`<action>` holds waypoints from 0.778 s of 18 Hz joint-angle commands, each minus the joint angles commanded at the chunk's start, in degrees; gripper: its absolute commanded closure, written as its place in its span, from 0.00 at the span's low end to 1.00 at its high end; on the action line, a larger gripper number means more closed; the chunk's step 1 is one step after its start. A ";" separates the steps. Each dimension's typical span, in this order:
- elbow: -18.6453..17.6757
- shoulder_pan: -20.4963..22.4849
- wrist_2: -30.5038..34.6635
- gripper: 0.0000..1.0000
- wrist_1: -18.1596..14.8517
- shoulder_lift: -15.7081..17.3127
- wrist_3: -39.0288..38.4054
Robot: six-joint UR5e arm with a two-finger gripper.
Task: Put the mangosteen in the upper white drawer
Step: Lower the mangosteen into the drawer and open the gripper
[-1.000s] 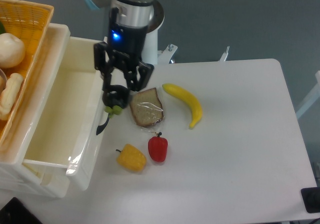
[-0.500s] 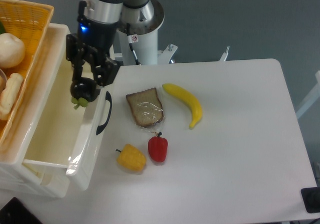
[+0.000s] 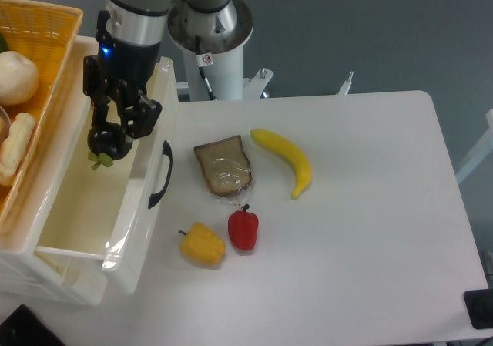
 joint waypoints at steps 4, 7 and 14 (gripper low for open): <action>-0.26 -0.71 0.09 0.65 0.09 -1.15 0.00; -0.26 -0.79 0.09 0.53 0.09 -1.76 0.87; -0.26 -1.41 -0.09 0.00 0.00 -1.85 2.72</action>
